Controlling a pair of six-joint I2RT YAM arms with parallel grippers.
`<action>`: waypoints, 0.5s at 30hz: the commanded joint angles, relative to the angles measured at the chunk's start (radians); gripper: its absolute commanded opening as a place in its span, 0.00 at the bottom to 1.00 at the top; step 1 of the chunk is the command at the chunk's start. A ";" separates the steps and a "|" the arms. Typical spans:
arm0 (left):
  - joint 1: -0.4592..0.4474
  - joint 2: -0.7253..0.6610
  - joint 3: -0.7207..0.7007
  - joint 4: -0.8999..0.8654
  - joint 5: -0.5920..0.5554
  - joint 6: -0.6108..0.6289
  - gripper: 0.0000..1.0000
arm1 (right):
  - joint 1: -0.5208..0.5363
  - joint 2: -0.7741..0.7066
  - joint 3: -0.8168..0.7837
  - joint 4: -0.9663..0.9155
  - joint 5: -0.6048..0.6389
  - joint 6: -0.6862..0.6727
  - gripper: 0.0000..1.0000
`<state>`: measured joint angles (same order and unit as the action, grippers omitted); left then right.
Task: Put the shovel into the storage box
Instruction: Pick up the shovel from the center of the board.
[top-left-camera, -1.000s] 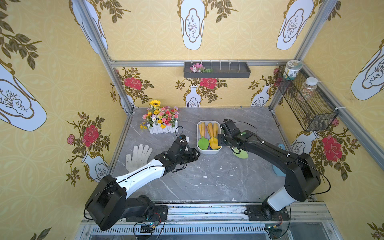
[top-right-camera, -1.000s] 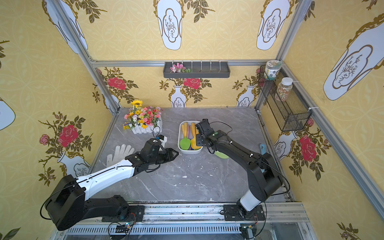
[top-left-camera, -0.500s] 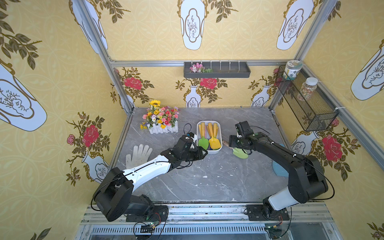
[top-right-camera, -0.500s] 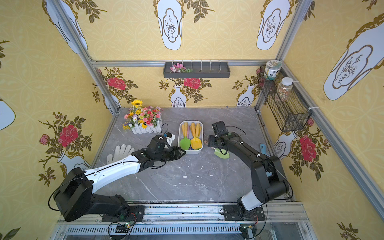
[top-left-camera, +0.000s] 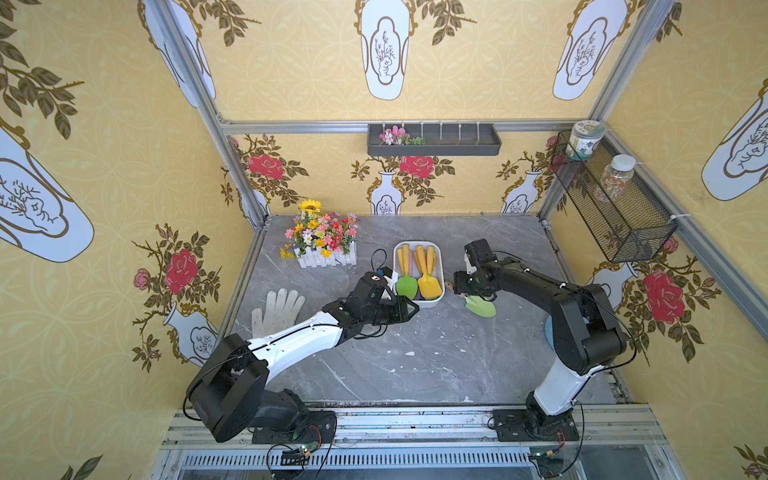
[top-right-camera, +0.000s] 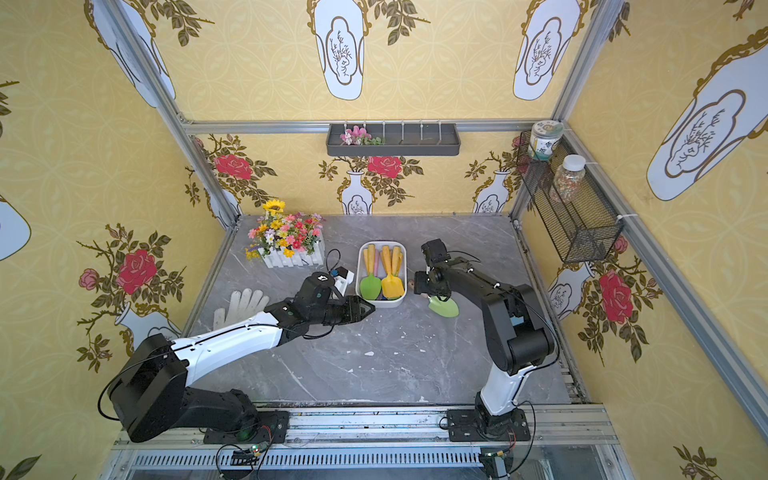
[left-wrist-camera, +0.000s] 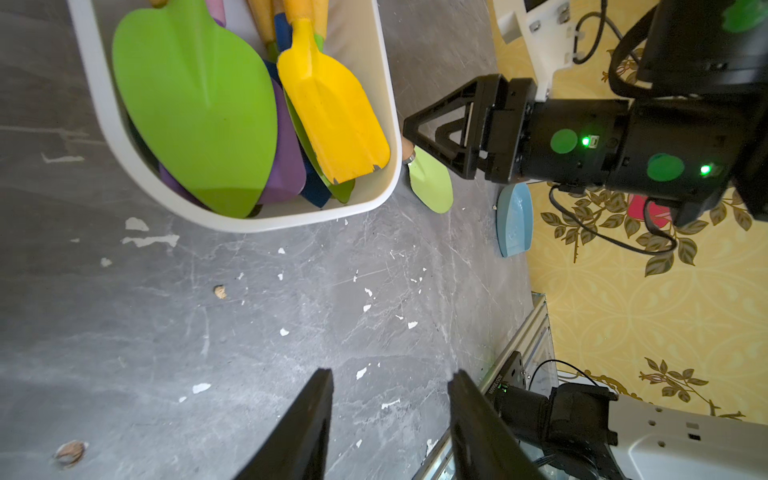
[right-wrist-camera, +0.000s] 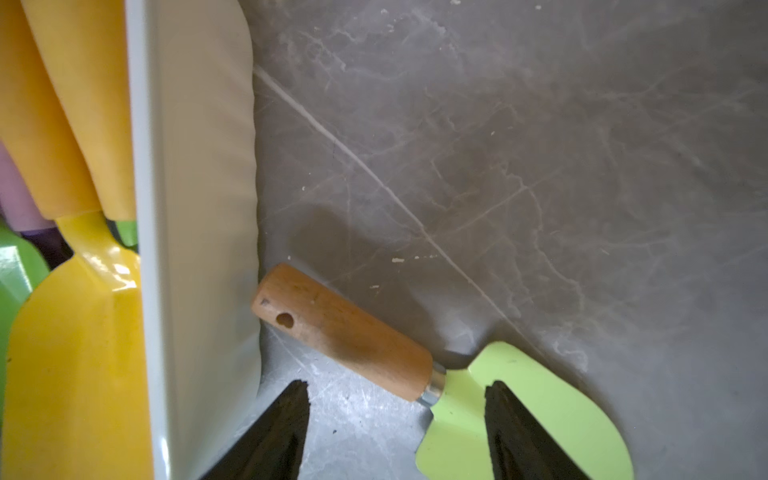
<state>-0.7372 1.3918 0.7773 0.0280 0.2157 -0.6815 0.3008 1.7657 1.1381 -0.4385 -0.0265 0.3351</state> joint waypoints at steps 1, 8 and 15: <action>0.001 -0.004 -0.012 0.018 0.006 0.005 0.50 | 0.009 0.031 0.023 0.009 0.005 -0.034 0.68; 0.001 -0.001 -0.016 0.021 0.001 0.000 0.50 | 0.038 0.074 0.047 -0.002 0.027 -0.050 0.66; 0.001 0.000 -0.016 0.020 0.001 -0.004 0.50 | 0.039 0.112 0.062 -0.008 0.070 -0.043 0.58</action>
<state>-0.7372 1.3888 0.7681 0.0303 0.2127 -0.6888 0.3393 1.8694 1.1915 -0.4419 0.0067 0.2905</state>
